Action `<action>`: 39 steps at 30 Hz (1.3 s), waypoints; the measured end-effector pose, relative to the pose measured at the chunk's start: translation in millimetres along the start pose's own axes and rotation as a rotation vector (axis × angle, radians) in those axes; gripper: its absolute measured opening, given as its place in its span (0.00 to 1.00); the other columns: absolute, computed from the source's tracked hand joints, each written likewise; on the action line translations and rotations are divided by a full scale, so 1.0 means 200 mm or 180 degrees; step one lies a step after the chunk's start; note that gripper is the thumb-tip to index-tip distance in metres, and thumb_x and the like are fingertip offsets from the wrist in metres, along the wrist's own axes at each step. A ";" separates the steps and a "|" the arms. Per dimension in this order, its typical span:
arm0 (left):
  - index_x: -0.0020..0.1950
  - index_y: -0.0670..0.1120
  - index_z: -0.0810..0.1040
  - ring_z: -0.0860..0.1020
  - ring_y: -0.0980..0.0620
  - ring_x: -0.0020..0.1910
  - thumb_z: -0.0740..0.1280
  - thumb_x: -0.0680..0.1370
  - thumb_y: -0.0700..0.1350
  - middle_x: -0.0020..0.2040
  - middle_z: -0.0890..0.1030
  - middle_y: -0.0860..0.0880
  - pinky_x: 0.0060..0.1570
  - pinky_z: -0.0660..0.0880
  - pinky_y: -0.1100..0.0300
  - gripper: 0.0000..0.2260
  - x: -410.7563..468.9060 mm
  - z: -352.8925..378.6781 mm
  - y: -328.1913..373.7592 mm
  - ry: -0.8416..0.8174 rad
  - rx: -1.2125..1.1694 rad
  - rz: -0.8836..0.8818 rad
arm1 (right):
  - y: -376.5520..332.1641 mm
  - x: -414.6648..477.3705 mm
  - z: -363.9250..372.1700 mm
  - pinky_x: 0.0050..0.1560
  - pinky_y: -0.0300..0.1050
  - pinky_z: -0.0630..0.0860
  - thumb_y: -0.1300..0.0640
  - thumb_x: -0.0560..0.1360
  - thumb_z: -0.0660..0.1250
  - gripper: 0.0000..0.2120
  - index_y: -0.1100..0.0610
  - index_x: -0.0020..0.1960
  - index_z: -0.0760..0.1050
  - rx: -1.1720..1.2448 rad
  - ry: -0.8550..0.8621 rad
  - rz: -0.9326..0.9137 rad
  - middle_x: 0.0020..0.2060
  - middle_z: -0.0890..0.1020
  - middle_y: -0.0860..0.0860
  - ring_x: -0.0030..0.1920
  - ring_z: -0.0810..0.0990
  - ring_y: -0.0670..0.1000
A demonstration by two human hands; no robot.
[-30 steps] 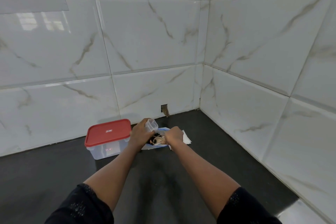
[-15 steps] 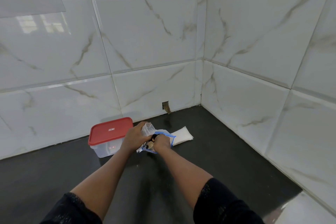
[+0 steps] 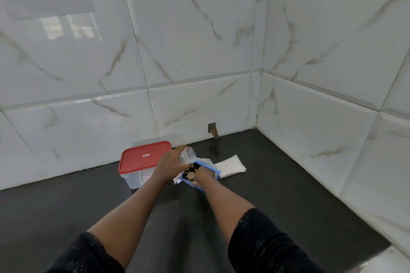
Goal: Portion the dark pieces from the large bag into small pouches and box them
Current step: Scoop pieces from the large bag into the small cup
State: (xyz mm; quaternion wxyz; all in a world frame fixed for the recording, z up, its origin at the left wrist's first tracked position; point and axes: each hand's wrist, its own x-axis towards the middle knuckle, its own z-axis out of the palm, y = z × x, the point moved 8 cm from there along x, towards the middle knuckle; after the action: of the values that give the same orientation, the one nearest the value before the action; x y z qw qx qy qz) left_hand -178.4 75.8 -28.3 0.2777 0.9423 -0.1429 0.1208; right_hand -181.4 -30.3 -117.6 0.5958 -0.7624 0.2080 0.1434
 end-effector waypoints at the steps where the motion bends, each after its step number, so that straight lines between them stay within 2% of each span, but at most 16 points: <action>1: 0.64 0.44 0.75 0.78 0.45 0.51 0.73 0.71 0.45 0.56 0.81 0.45 0.45 0.66 0.64 0.23 0.00 0.00 -0.01 0.0003 -0.0018 -0.0006 | -0.01 0.02 0.02 0.44 0.28 0.73 0.56 0.81 0.57 0.19 0.60 0.71 0.65 -0.0114 -0.0084 -0.0116 0.57 0.76 0.50 0.45 0.73 0.45; 3: 0.63 0.44 0.75 0.78 0.45 0.51 0.74 0.70 0.45 0.55 0.81 0.46 0.45 0.67 0.64 0.23 0.00 0.01 -0.02 0.0019 -0.0051 0.0002 | 0.00 0.02 0.04 0.31 0.29 0.71 0.59 0.81 0.55 0.19 0.63 0.71 0.64 -0.0097 -0.0267 -0.0148 0.49 0.72 0.50 0.34 0.69 0.43; 4: 0.63 0.44 0.75 0.79 0.46 0.51 0.74 0.70 0.45 0.55 0.81 0.46 0.45 0.67 0.65 0.23 0.00 0.01 -0.02 0.0017 -0.0072 -0.0003 | 0.01 -0.01 0.05 0.33 0.32 0.70 0.60 0.81 0.54 0.19 0.63 0.72 0.63 -0.0009 -0.0281 -0.0064 0.51 0.72 0.52 0.34 0.68 0.43; 5: 0.63 0.44 0.75 0.79 0.46 0.51 0.74 0.69 0.45 0.55 0.81 0.46 0.45 0.67 0.65 0.23 -0.01 0.02 -0.03 0.0011 -0.0094 -0.0002 | 0.00 -0.01 0.06 0.38 0.34 0.72 0.59 0.81 0.55 0.20 0.63 0.72 0.63 0.0161 -0.0320 0.0003 0.56 0.73 0.54 0.36 0.71 0.44; 7: 0.63 0.44 0.75 0.79 0.48 0.52 0.74 0.69 0.45 0.56 0.81 0.47 0.47 0.67 0.66 0.23 -0.01 0.03 -0.04 0.0018 -0.0141 -0.0003 | -0.01 0.00 0.10 0.58 0.39 0.73 0.53 0.81 0.57 0.22 0.59 0.73 0.62 0.0123 -0.0326 0.0068 0.66 0.71 0.55 0.55 0.76 0.48; 9: 0.62 0.44 0.75 0.79 0.48 0.51 0.75 0.69 0.45 0.55 0.81 0.47 0.47 0.67 0.66 0.23 -0.02 0.02 -0.06 0.0093 -0.0234 -0.0068 | -0.01 0.01 0.09 0.70 0.42 0.65 0.49 0.80 0.58 0.24 0.57 0.73 0.62 0.0203 -0.0154 0.0191 0.69 0.68 0.54 0.67 0.69 0.52; 15: 0.60 0.44 0.76 0.76 0.52 0.47 0.74 0.68 0.44 0.53 0.81 0.47 0.47 0.68 0.64 0.21 -0.03 -0.01 -0.11 0.0353 -0.0568 -0.0336 | -0.01 0.04 0.11 0.63 0.38 0.68 0.53 0.82 0.55 0.19 0.59 0.71 0.66 0.0238 -0.0279 0.0419 0.67 0.71 0.54 0.56 0.72 0.49; 19: 0.59 0.46 0.76 0.78 0.50 0.47 0.73 0.66 0.50 0.51 0.81 0.48 0.46 0.70 0.62 0.23 -0.03 0.01 -0.12 0.0294 -0.0630 -0.0342 | -0.01 0.06 0.07 0.66 0.39 0.66 0.52 0.82 0.54 0.19 0.58 0.71 0.63 0.0019 -0.0157 0.0384 0.68 0.69 0.54 0.66 0.69 0.50; 21: 0.60 0.45 0.76 0.76 0.51 0.46 0.74 0.67 0.48 0.52 0.81 0.47 0.46 0.70 0.62 0.23 -0.02 0.01 -0.12 0.0298 -0.0606 -0.0350 | -0.02 0.02 0.07 0.62 0.38 0.69 0.52 0.82 0.55 0.16 0.58 0.66 0.68 0.0022 -0.0205 0.0450 0.60 0.73 0.54 0.59 0.73 0.49; 23: 0.60 0.45 0.75 0.76 0.51 0.46 0.75 0.68 0.47 0.51 0.81 0.48 0.45 0.69 0.62 0.22 -0.01 0.01 -0.12 0.0301 -0.0575 -0.0363 | -0.01 0.02 0.07 0.52 0.37 0.73 0.53 0.81 0.56 0.09 0.59 0.52 0.70 0.0255 -0.0250 0.0512 0.48 0.73 0.53 0.44 0.73 0.47; 25: 0.60 0.46 0.75 0.76 0.51 0.46 0.75 0.68 0.48 0.51 0.81 0.48 0.45 0.70 0.62 0.22 -0.01 0.01 -0.12 0.0302 -0.0574 -0.0360 | 0.00 0.03 0.07 0.39 0.36 0.70 0.55 0.81 0.56 0.12 0.59 0.41 0.66 0.0244 -0.0316 0.0510 0.43 0.71 0.53 0.33 0.67 0.47; 27: 0.59 0.46 0.76 0.76 0.51 0.46 0.75 0.68 0.49 0.50 0.81 0.48 0.45 0.69 0.62 0.22 -0.01 0.01 -0.10 0.0316 -0.0581 -0.0334 | 0.01 0.05 0.06 0.31 0.36 0.65 0.56 0.81 0.57 0.15 0.58 0.37 0.63 0.0314 -0.0274 0.0541 0.37 0.68 0.52 0.31 0.64 0.46; 29: 0.59 0.45 0.76 0.76 0.51 0.47 0.74 0.69 0.45 0.51 0.81 0.48 0.46 0.69 0.62 0.20 0.00 0.02 -0.08 0.0342 -0.0626 -0.0354 | -0.01 0.04 0.04 0.33 0.37 0.65 0.58 0.81 0.55 0.11 0.56 0.40 0.65 0.0161 -0.0224 0.0470 0.33 0.63 0.51 0.34 0.66 0.46; 32: 0.59 0.44 0.76 0.77 0.49 0.48 0.73 0.69 0.41 0.51 0.81 0.47 0.47 0.69 0.62 0.19 0.00 0.03 -0.04 0.0388 -0.0703 -0.0383 | -0.03 0.01 -0.03 0.38 0.33 0.70 0.60 0.81 0.54 0.05 0.53 0.55 0.65 0.0108 -0.0079 0.0272 0.32 0.62 0.50 0.38 0.67 0.46; 37: 0.60 0.45 0.75 0.75 0.51 0.47 0.71 0.71 0.42 0.50 0.79 0.50 0.47 0.68 0.62 0.18 0.03 0.07 0.01 0.0414 -0.0769 -0.0439 | -0.01 -0.01 -0.08 0.24 0.37 0.65 0.62 0.80 0.55 0.07 0.58 0.56 0.69 0.0949 0.0038 0.0370 0.42 0.73 0.56 0.29 0.65 0.49; 39: 0.60 0.45 0.74 0.75 0.51 0.47 0.71 0.71 0.42 0.49 0.78 0.51 0.47 0.69 0.61 0.18 0.04 0.08 0.02 0.0425 -0.0783 -0.0460 | 0.00 0.00 -0.13 0.18 0.35 0.66 0.63 0.80 0.53 0.09 0.59 0.57 0.70 0.1120 0.0212 0.0350 0.37 0.72 0.56 0.28 0.66 0.50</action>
State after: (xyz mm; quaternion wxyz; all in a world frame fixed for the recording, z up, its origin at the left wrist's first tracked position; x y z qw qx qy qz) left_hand -169.3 61.6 -36.7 0.4079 0.8988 -0.0697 0.1445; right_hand -182.7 -55.1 -111.8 0.7041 -0.6382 0.2908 0.1118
